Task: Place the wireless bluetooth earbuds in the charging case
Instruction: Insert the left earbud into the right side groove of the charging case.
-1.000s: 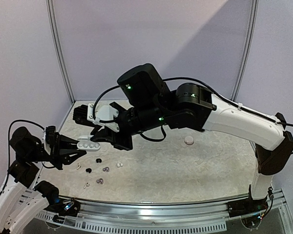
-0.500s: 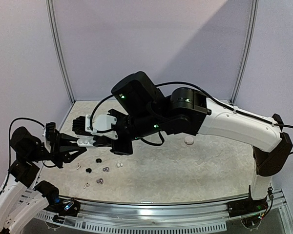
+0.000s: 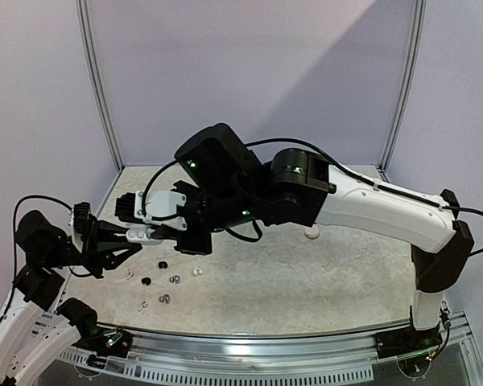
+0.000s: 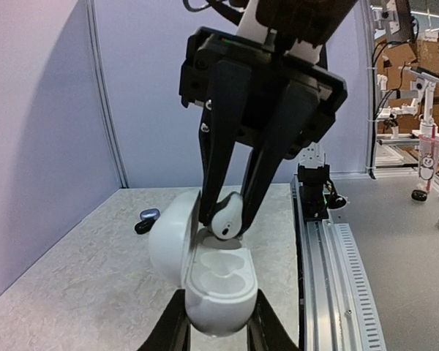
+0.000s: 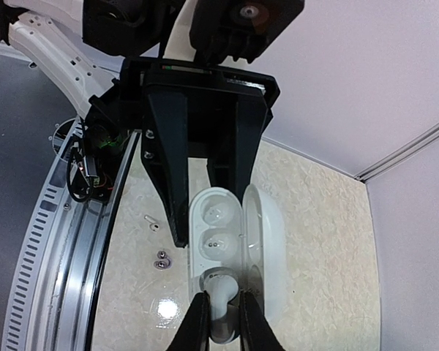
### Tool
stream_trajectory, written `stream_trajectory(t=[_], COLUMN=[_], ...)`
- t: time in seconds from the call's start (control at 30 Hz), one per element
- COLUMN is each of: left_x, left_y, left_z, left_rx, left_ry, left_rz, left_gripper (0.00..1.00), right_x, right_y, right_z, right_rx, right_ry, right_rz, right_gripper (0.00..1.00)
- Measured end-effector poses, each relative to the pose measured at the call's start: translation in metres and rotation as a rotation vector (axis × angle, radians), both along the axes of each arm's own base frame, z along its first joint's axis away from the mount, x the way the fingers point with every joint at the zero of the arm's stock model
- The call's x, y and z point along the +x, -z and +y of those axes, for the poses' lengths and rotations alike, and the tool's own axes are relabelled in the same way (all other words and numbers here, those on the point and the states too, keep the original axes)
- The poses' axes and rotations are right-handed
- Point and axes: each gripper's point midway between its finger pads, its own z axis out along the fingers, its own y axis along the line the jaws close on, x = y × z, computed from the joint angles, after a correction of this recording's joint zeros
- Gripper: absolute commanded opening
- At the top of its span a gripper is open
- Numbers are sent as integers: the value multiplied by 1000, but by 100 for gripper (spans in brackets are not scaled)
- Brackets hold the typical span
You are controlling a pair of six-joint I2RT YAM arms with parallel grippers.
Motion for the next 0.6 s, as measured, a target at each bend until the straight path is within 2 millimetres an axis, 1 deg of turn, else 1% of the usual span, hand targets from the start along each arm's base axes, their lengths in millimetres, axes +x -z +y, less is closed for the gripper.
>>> stream_trajectory(t=[0.13,0.23,0.3,0.6], left_x=[1,1,2,2], left_y=[1,1,0,-1], left_z=[0,0,1,1], left_rx=[1,0,0,-3], left_ry=[-6,-10,-11,-18], left_rz=[4,4,4,0], left_gripper=[0,0,0,0], right_x=[1,2,2,3], right_y=[2,2,2,3], right_z=[3,3,2,2], right_rx=[-2,-4,-8,-12], right_ry=[0,-2,2,7], right_rz=[-10,-16,-17,-24], right_gripper=[19,25,26,26])
